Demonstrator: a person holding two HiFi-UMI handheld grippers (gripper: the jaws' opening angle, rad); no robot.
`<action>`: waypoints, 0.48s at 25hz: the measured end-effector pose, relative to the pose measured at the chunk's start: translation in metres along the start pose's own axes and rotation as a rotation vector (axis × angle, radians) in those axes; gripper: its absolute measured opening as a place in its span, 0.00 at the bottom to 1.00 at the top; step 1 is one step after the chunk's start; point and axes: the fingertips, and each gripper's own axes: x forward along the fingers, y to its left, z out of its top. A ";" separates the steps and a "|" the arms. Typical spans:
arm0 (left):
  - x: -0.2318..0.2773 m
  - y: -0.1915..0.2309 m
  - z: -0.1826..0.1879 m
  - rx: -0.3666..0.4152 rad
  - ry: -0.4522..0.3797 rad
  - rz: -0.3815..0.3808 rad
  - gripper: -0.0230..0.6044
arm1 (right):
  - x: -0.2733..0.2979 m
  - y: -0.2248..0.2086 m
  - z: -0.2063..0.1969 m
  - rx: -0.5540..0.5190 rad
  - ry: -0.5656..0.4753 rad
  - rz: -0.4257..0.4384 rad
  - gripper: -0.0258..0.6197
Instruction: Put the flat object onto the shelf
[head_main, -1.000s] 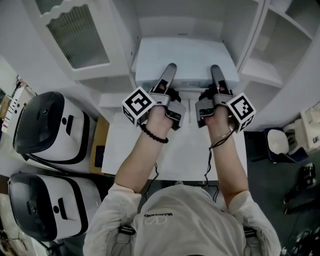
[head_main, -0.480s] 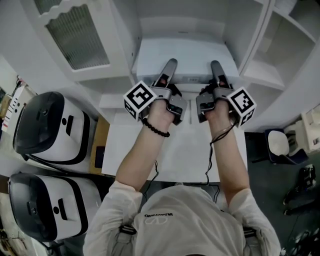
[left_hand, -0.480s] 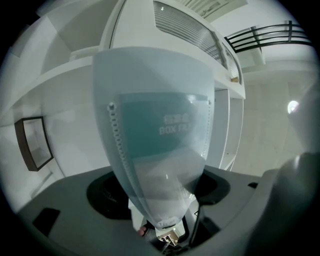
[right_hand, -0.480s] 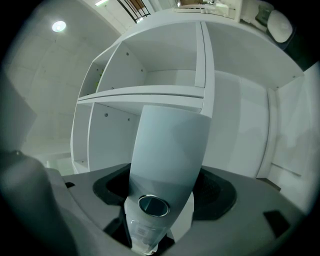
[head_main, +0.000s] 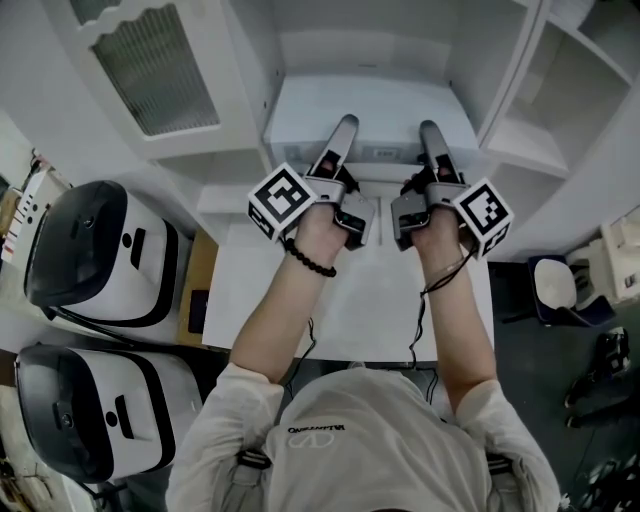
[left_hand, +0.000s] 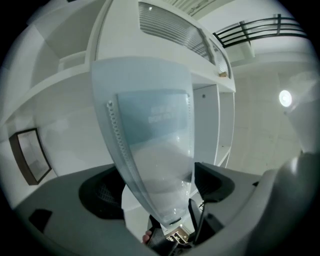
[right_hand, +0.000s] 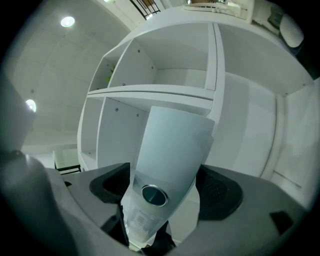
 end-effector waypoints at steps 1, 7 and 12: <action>-0.003 0.001 0.002 0.017 -0.001 0.003 0.70 | -0.002 0.003 -0.002 -0.023 0.002 0.015 0.66; -0.060 0.000 -0.008 0.188 0.010 0.063 0.67 | -0.063 0.001 -0.002 -0.227 -0.106 -0.009 0.53; -0.078 -0.022 -0.015 0.608 0.047 0.070 0.36 | -0.081 0.010 -0.013 -0.530 -0.083 -0.053 0.27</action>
